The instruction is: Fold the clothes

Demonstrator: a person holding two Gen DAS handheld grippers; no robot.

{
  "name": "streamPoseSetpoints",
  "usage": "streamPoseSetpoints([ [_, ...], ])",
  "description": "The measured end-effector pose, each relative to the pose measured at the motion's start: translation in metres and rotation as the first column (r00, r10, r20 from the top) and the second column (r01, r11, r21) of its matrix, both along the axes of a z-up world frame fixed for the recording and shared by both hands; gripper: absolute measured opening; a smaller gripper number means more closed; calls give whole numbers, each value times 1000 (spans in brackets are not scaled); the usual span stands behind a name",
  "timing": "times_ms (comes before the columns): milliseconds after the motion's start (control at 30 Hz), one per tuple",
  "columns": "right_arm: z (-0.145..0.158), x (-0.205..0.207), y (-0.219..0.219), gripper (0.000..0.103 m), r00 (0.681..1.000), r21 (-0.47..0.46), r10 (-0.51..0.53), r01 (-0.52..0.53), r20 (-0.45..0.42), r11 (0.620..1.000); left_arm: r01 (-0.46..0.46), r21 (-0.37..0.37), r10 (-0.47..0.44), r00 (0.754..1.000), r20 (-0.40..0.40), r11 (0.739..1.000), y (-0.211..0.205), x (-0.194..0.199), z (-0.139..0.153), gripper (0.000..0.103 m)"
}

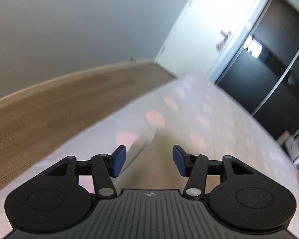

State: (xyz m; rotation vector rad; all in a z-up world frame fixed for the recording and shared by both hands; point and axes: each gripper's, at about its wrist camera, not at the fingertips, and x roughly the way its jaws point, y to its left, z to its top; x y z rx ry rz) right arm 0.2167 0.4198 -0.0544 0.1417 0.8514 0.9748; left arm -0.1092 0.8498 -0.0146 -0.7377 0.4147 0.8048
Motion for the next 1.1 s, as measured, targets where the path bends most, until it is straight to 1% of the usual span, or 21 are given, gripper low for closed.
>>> streamPoseSetpoints([
  [33,3,-6,-2,64,1000,-2,19,-19,21,1000,4,2,-4,1000,9,1000,-1,-5,5,54],
  [100,9,-22,-6,61,995,-25,68,-66,76,997,56,27,-55,998,-24,998,-13,-8,12,53],
  [167,11,-40,-6,54,985,-71,120,-112,125,991,129,30,-126,989,-81,991,-28,-8,10,45],
  [200,10,-48,-5,52,979,-98,144,-131,146,987,159,32,-155,981,-116,987,-36,-7,5,38],
  [267,2,-63,-2,42,969,-161,167,-138,183,977,207,37,-196,961,-196,978,-54,-6,-8,37],
  [333,-7,-75,-1,40,959,-212,181,-134,219,968,222,45,-203,942,-266,974,-71,-6,-25,35],
  [367,-10,-82,-5,40,954,-222,183,-130,238,966,212,55,-187,937,-295,976,-79,-9,-32,34],
  [433,-15,-92,-14,41,946,-235,180,-117,269,965,166,45,-145,941,-306,985,-87,-20,-45,34],
  [500,-22,-97,-26,50,944,-242,165,-96,285,966,117,28,-103,946,-308,993,-93,-33,-58,37],
  [533,-27,-96,-30,61,947,-244,152,-82,283,966,92,20,-82,947,-310,996,-96,-39,-65,42],
  [567,-32,-93,-35,70,954,-244,136,-69,269,967,53,-1,-51,956,-290,999,-97,-48,-71,47],
  [600,-37,-91,-40,70,960,-245,119,-55,254,968,14,-31,-21,967,-253,999,-93,-58,-78,52],
  [633,-43,-88,-44,70,967,-245,103,-43,235,969,-11,-61,-3,976,-218,998,-88,-65,-84,52],
  [733,-62,-72,-55,70,994,-181,57,-38,96,983,-59,-145,43,993,-111,988,-74,-78,-98,55],
  [800,-71,-62,-58,65,999,-133,36,-36,3,990,-80,-194,71,996,-49,978,-64,-78,-104,60],
  [833,-75,-58,-57,52,999,-111,39,-42,-36,993,-91,-218,87,996,-30,972,-61,-77,-107,60],
  [867,-76,-57,-56,48,998,-98,35,-41,-58,994,-104,-232,103,995,-17,967,-58,-76,-109,57],
  [933,-75,-61,-54,35,998,-101,46,-50,-39,994,-112,-216,111,994,-15,970,-56,-72,-109,32],
  [967,-73,-64,-52,28,998,-104,58,-60,-27,993,-114,-205,113,993,-17,972,-54,-70,-108,27],
  [1033,-68,-71,-51,21,997,-107,76,-76,-5,991,-114,-195,114,993,-11,974,-49,-68,-103,18],
  [1100,-61,-79,-50,19,996,-92,92,-92,-5,991,-116,-164,116,993,-10,979,-45,-67,-95,15],
])
